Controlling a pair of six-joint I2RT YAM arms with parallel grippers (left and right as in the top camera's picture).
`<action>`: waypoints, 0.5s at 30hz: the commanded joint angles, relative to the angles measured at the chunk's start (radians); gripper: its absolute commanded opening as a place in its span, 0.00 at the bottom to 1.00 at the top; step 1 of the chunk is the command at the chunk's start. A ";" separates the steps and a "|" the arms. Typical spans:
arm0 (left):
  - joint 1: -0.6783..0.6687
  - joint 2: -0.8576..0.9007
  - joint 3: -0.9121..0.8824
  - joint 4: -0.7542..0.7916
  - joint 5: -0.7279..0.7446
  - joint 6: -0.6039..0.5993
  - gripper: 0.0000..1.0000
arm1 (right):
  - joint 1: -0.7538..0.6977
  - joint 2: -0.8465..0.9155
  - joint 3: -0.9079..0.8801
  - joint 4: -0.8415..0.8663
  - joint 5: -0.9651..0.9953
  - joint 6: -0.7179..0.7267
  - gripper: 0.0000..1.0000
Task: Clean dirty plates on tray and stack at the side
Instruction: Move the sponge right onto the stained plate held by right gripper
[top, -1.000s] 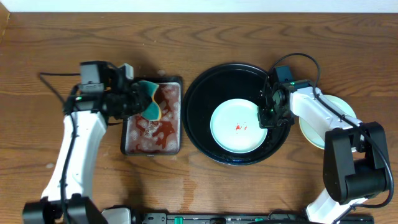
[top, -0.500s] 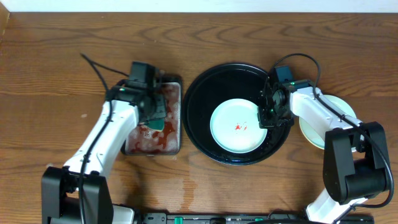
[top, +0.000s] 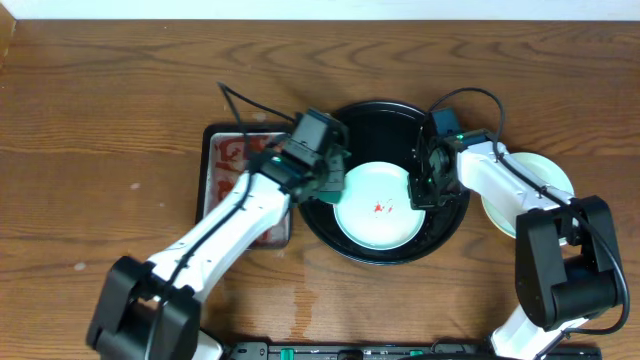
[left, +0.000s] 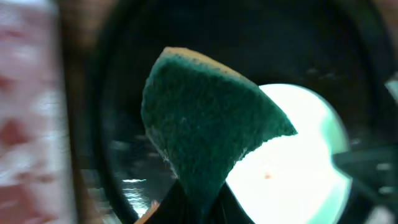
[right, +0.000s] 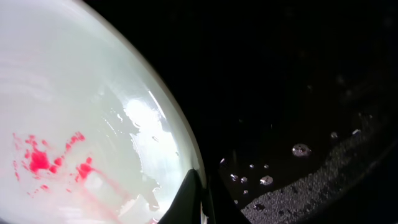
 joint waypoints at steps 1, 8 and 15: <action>-0.045 0.046 0.023 0.039 0.039 -0.160 0.08 | 0.022 0.013 -0.026 -0.010 -0.024 0.024 0.01; -0.114 0.171 0.023 0.190 0.160 -0.292 0.08 | 0.022 0.013 -0.026 -0.010 -0.024 0.024 0.01; -0.166 0.277 0.023 0.322 0.230 -0.329 0.08 | 0.022 0.013 -0.026 -0.010 -0.024 0.024 0.01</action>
